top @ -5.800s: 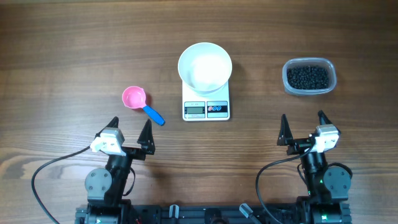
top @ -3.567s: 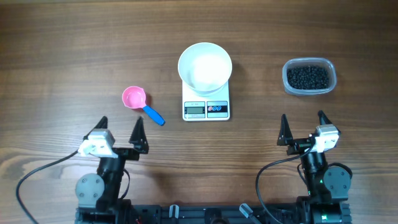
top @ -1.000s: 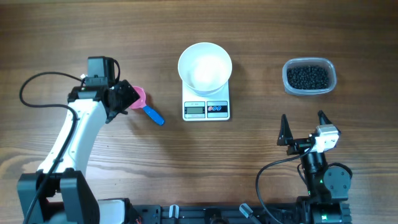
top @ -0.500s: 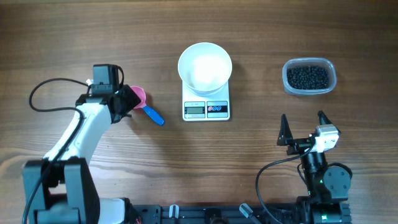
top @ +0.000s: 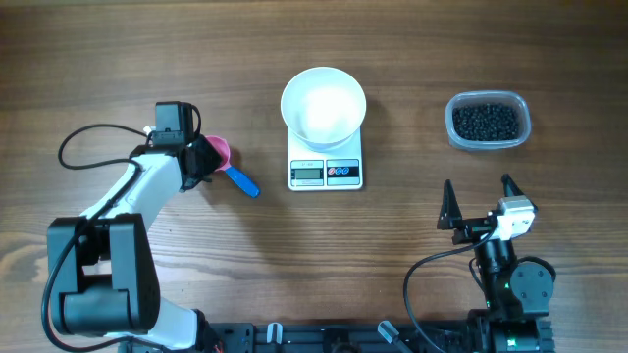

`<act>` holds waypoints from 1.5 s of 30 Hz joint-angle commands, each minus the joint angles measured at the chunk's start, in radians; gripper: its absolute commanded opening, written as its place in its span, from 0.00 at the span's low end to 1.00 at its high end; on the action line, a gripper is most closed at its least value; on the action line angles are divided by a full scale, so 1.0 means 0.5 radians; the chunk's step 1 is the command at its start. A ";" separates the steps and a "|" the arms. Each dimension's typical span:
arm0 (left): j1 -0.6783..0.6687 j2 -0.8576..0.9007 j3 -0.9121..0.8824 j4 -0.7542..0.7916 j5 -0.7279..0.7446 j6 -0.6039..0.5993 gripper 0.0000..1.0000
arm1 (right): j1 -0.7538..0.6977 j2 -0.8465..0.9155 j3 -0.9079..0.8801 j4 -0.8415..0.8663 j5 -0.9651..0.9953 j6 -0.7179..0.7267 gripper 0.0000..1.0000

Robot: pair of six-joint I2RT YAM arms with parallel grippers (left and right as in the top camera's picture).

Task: Scoop item into bowl and weigh 150g on scale
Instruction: 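Grasp the pink scoop rim with the left gripper and lift it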

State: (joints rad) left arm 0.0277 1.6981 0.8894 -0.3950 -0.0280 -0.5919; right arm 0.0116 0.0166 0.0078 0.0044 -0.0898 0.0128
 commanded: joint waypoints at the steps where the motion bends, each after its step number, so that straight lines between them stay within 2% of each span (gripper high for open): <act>1: 0.009 0.040 -0.012 0.007 0.002 -0.003 0.17 | 0.008 -0.011 -0.005 0.004 -0.031 -0.021 1.00; 3: 0.009 0.070 -0.012 0.007 0.001 -0.052 0.04 | 0.008 -0.011 -0.005 0.004 -0.031 -0.021 1.00; 9: 0.009 0.128 -0.012 0.010 0.001 -0.336 0.04 | 0.008 -0.011 -0.005 0.004 -0.031 -0.021 1.00; 15: 0.009 0.007 -0.008 -0.021 0.078 -0.361 0.04 | 0.008 -0.011 -0.005 0.004 -0.031 -0.020 1.00; 23: 0.011 -0.489 0.041 -0.288 0.141 -0.617 0.04 | 0.008 -0.011 -0.005 0.004 -0.031 -0.021 1.00; 27: 0.011 -0.699 0.041 -0.371 0.264 -0.709 0.04 | 0.008 -0.011 -0.005 0.004 -0.031 -0.021 1.00; 32: 0.011 -0.847 0.041 -0.394 0.455 -0.718 0.04 | 0.008 -0.011 -0.005 0.004 -0.031 -0.021 1.00; 45: 0.011 -0.861 0.041 -0.385 0.543 -0.718 0.04 | 0.008 -0.011 -0.005 0.004 -0.031 -0.021 1.00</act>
State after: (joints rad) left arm 0.0277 1.2789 0.8959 -0.5919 0.2157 -0.9413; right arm 0.0116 0.0166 0.0078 0.0044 -0.0898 0.0128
